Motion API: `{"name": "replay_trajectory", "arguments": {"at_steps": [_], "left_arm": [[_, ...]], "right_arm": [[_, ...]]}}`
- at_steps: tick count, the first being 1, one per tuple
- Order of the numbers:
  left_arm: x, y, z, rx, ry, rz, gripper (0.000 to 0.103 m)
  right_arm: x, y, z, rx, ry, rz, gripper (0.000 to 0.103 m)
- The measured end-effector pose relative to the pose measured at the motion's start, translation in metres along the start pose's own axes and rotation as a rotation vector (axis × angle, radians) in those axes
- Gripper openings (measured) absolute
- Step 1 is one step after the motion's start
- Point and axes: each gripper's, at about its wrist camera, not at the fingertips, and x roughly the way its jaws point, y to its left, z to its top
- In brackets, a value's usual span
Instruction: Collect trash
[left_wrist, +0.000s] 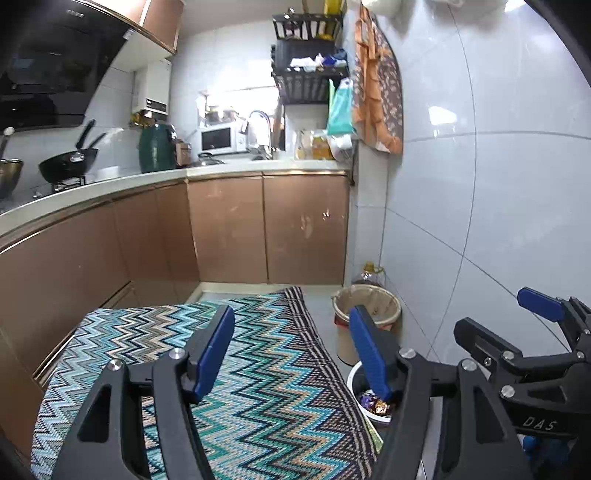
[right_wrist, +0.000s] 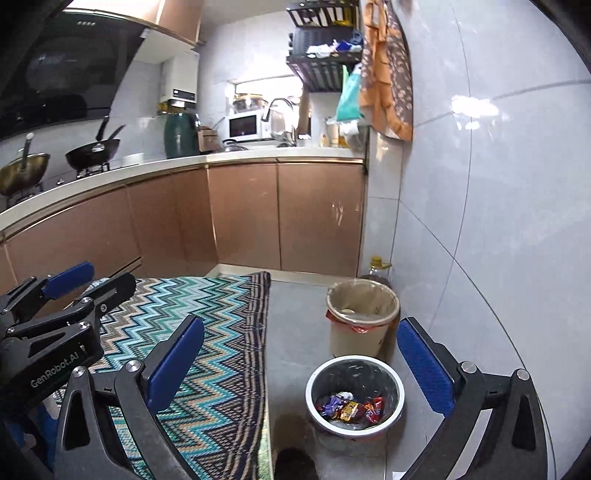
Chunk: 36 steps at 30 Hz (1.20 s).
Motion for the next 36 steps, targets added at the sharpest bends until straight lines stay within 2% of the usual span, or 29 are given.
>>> {"name": "replay_trajectory", "arguments": {"at_steps": [4, 17, 27, 36], "left_arm": [[-0.017, 0.007, -0.003, -0.003, -0.01, 0.053, 0.065], [-0.068, 0.018, -0.009, -0.027, -0.101, 0.101, 0.065], [-0.091, 0.015, -0.012, -0.029, -0.142, 0.139, 0.065], [-0.121, 0.02, -0.009, -0.037, -0.214, 0.181, 0.065]], "right_arm": [[-0.017, 0.013, 0.0, -0.023, -0.023, 0.008, 0.103], [-0.055, 0.031, -0.003, -0.046, -0.096, 0.011, 0.103], [-0.075, 0.03, -0.007, -0.051, -0.135, 0.004, 0.103], [-0.109, 0.028, -0.006, -0.052, -0.22, -0.032, 0.103]]}}
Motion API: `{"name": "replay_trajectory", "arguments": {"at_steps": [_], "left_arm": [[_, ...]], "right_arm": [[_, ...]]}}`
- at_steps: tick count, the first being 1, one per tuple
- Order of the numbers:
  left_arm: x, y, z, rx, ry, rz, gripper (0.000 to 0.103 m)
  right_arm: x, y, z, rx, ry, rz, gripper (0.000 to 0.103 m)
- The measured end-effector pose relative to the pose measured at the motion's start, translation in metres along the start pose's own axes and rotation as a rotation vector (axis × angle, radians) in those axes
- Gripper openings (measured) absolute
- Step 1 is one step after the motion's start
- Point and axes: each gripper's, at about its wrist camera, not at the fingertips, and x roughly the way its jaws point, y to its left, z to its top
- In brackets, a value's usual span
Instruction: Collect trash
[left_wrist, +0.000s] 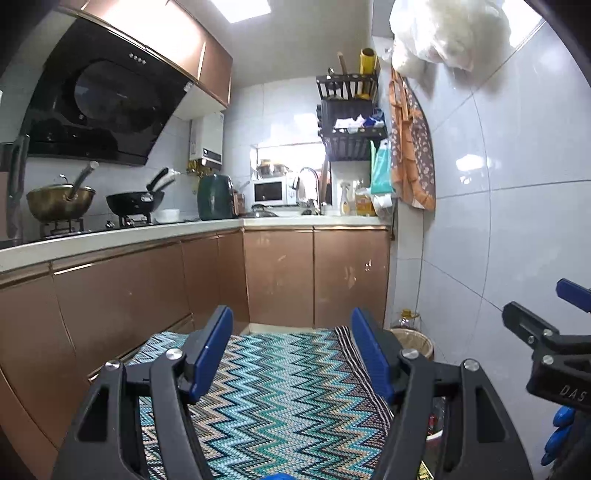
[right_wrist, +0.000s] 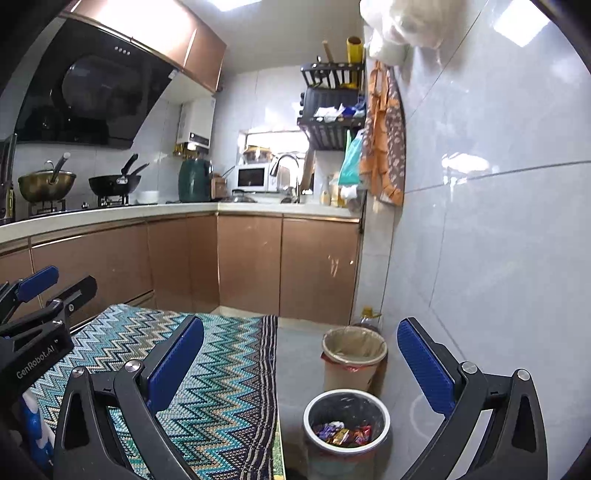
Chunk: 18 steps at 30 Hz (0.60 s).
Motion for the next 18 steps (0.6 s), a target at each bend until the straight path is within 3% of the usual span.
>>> {"name": "replay_trajectory", "arguments": {"at_steps": [18], "left_arm": [[-0.025, 0.01, -0.001, -0.002, -0.031, 0.022, 0.066]], "right_arm": [[-0.037, 0.006, 0.01, -0.024, -0.085, 0.006, 0.103]]}}
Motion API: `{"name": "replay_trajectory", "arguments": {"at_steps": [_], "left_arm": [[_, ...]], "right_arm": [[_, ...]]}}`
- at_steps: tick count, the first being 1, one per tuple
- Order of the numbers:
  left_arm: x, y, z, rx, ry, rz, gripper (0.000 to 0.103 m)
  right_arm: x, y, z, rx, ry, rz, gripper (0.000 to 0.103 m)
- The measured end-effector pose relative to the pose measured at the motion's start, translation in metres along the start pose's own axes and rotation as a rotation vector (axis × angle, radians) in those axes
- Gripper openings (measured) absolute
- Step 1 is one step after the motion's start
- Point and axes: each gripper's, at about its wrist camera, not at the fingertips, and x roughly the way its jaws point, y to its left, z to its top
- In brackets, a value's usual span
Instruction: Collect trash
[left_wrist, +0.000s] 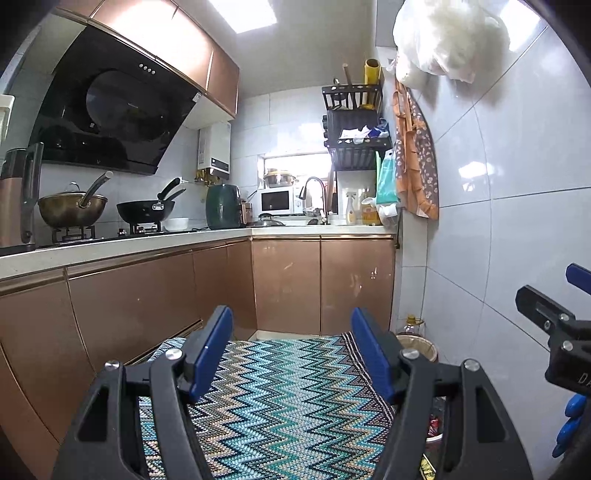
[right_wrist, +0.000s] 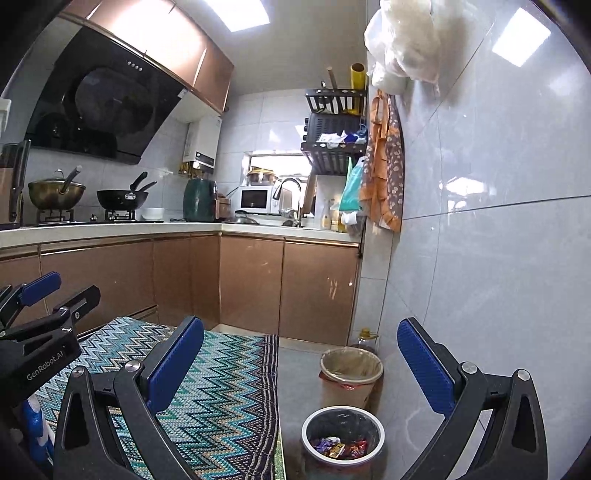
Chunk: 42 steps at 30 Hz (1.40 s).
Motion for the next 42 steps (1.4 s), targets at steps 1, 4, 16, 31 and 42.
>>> {"name": "replay_trajectory", "arguments": {"at_steps": [1, 4, 16, 31, 42], "left_arm": [[-0.001, 0.001, -0.001, 0.0, -0.001, 0.002, 0.066], [-0.002, 0.003, -0.001, 0.002, -0.003, 0.009, 0.068], [-0.007, 0.013, 0.0, -0.014, -0.017, 0.03, 0.07], [-0.008, 0.018, -0.002, -0.016, -0.016, 0.035, 0.071], [-0.006, 0.023, -0.005, -0.014, -0.016, 0.039, 0.071]], "right_arm": [[-0.001, 0.0, 0.001, -0.001, -0.003, 0.003, 0.103], [0.0, -0.002, 0.002, -0.004, -0.004, 0.005, 0.103], [-0.005, -0.004, 0.003, -0.008, -0.014, 0.009, 0.103], [-0.005, -0.006, 0.005, -0.018, -0.009, 0.021, 0.103], [-0.005, -0.007, 0.004, -0.016, -0.007, 0.024, 0.103]]}}
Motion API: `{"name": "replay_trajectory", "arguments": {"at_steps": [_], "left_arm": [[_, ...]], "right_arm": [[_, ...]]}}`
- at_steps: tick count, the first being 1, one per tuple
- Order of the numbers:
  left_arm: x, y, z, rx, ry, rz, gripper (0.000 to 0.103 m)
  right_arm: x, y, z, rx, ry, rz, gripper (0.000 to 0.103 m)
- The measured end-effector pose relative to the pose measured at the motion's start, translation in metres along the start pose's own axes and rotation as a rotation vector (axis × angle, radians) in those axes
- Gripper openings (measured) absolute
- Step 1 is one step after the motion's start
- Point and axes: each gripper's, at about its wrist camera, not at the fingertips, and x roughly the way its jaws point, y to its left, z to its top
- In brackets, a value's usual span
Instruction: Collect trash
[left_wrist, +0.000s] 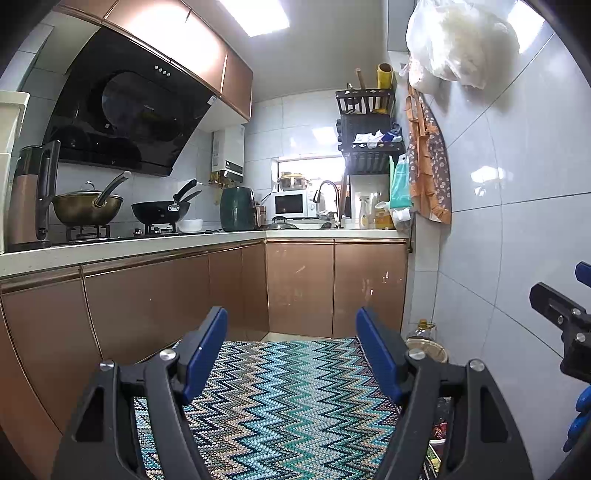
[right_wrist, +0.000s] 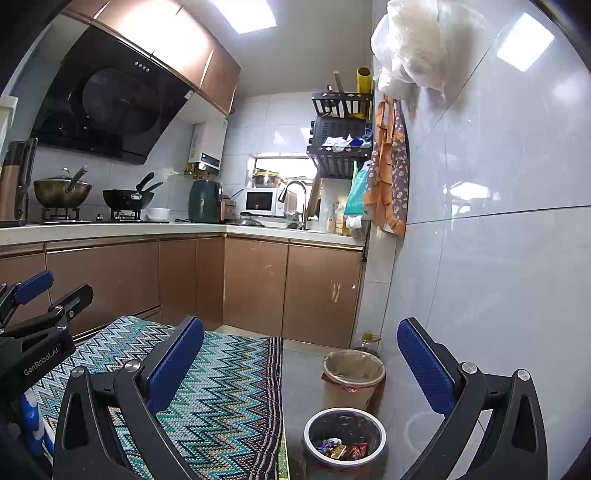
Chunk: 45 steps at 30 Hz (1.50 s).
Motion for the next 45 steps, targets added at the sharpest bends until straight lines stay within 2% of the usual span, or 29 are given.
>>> {"name": "replay_trajectory", "arguments": {"at_steps": [45], "left_arm": [[-0.0027, 0.001, -0.0012, 0.015, -0.008, -0.021, 0.071]], "right_arm": [[-0.0002, 0.0023, -0.0018, 0.001, -0.001, -0.001, 0.103]]}}
